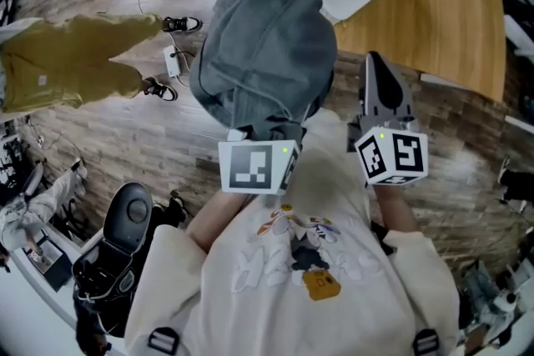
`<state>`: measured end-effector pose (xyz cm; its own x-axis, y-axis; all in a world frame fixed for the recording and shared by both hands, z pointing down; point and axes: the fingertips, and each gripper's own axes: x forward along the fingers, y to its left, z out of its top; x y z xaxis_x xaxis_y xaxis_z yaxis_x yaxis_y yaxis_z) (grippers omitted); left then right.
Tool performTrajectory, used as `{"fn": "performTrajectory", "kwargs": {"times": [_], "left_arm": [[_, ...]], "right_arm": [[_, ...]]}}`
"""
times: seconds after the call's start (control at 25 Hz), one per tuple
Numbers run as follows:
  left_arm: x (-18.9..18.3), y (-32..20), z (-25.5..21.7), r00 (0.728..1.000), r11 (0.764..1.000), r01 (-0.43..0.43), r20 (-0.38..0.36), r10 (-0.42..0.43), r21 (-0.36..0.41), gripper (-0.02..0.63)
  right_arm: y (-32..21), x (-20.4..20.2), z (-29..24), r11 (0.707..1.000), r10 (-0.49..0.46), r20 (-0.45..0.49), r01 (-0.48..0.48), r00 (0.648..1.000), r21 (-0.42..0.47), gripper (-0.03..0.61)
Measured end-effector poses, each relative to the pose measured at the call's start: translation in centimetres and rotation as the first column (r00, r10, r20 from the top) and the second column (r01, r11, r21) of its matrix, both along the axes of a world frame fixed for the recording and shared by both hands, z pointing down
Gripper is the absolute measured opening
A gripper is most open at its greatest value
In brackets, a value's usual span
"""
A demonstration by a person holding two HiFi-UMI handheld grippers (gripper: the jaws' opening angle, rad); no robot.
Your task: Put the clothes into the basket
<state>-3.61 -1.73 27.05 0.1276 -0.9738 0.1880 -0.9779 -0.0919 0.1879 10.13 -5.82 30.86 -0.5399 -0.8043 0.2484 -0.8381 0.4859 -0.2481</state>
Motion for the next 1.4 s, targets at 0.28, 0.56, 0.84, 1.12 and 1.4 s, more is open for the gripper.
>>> {"fn": "performTrajectory", "kwargs": {"times": [0.28,0.56,0.84,1.12,1.4], "left_arm": [[-0.8,-2.5,0.5,0.999,0.999,-0.039,-0.001,0.039,0.007,0.449],[0.3,-2.5,0.4,0.992,0.992,-0.124,0.007,0.124,-0.008,0.448],[1.6,-3.0,-1.4,0.982,0.982,-0.190,0.001,0.190,0.000,0.448],[1.4,-8.9,-1.3,0.978,0.978,-0.208,0.004,0.208,-0.013,0.448],[2.3,-11.8,-0.4,0.969,0.969,-0.245,0.001,0.245,-0.025,0.448]], "right_arm": [[-2.1,-1.8,-0.3,1.000,-0.010,0.004,0.010,1.000,0.019,0.025],[-1.8,-2.8,-2.4,0.998,-0.010,0.018,0.009,1.000,0.055,0.025],[-1.0,-3.6,-3.8,0.997,-0.014,0.041,0.011,0.999,0.079,0.026],[-6.5,-3.2,-2.9,0.999,0.010,0.054,-0.012,0.999,0.045,0.025],[-9.7,-3.0,-2.5,0.998,0.038,0.046,-0.039,0.998,0.039,0.025]]}}
